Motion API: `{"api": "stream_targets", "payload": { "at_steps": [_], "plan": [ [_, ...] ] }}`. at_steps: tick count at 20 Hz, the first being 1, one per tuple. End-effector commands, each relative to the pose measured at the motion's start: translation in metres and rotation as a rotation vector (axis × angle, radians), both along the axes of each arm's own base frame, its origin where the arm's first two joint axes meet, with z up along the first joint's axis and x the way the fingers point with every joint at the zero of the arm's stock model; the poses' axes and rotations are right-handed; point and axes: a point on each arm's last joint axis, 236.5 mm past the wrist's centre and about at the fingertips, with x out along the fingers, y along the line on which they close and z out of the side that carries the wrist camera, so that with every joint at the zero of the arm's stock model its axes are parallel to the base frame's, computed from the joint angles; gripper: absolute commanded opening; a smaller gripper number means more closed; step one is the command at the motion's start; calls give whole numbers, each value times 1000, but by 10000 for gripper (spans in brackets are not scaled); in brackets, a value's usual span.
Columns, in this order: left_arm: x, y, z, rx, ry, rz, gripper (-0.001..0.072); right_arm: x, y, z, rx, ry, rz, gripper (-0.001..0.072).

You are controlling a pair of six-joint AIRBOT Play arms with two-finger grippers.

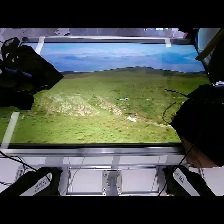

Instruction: Fold the clothes and pants, and hang the long-sleeved shirts on hangers.

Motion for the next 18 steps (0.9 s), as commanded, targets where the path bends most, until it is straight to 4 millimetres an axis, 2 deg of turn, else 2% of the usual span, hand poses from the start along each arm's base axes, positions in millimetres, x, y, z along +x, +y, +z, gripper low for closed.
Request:
{"api": "stream_targets", "payload": {
  "at_steps": [1,11,14,15,18],
  "plan": [
    [0,0,0,0,-1,0,36,-1,0,0,0,1,2,15],
    [0,0,0,0,-1,0,36,-2,1,0,1,7,6,15],
    [18,4,4,13,-60,12,37,-4,2,-1,2,15,10,15],
    [23,11,3,42,-75,23,36,-4,1,-1,1,14,9,15],
    [36,49,-3,204,-83,70,36,-3,1,-1,0,12,8,15]
  ]
}}
